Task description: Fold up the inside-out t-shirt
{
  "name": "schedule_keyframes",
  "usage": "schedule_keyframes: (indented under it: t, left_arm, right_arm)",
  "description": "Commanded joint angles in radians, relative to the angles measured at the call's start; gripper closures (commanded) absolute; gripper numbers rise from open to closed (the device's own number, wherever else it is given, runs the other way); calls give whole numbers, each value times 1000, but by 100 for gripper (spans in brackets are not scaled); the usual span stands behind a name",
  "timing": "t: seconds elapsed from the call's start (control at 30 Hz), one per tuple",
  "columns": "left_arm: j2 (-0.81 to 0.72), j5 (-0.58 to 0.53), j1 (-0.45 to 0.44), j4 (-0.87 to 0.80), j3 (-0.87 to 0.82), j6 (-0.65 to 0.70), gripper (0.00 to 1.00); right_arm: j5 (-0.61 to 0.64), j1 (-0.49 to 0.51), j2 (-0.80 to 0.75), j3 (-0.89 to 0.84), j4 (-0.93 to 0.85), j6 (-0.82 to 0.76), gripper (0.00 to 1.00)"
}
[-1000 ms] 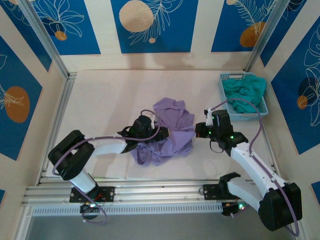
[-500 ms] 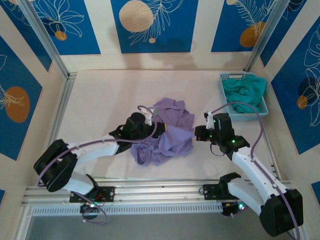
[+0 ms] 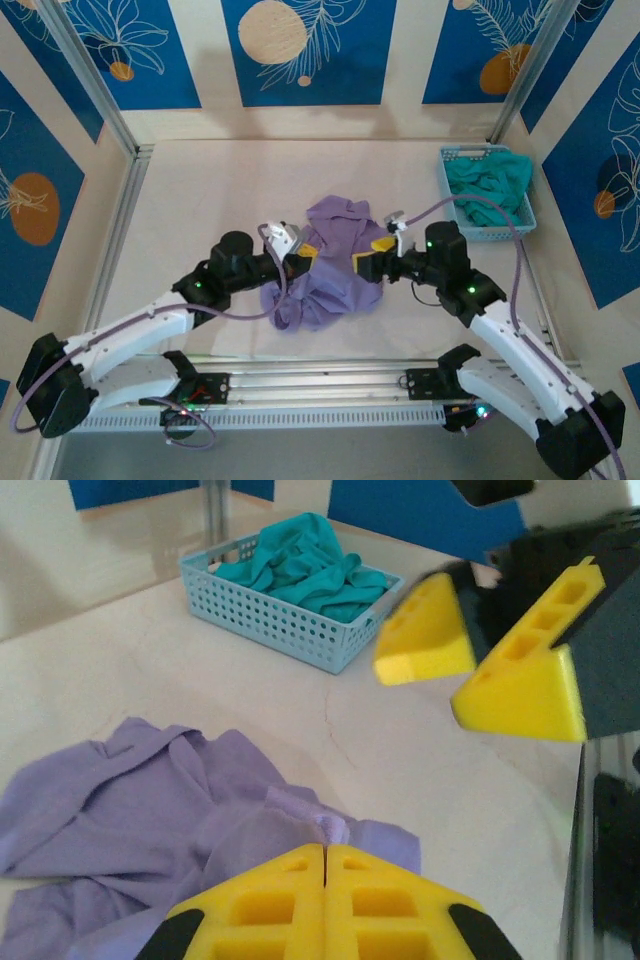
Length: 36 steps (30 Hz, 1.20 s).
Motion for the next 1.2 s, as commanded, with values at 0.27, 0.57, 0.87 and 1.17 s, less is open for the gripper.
schedule_keyframes:
  t: [0.27, 0.57, 0.87, 1.17]
  left_arm:
    - [-120, 110, -6, -207, 19, 268, 100]
    - [-137, 80, -6, -164, 7, 196, 100]
    - [-206, 36, 3, -83, -64, 68, 93]
    - [-262, 94, 41, 113, -192, -125, 51]
  right_arm:
    - [-254, 139, 240, 86, 163, -334, 14]
    - [-420, 153, 422, 137, 205, -316, 52]
    - [-223, 139, 277, 58, 193, -295, 100]
    - [-216, 135, 175, 17, 213, -298, 100]
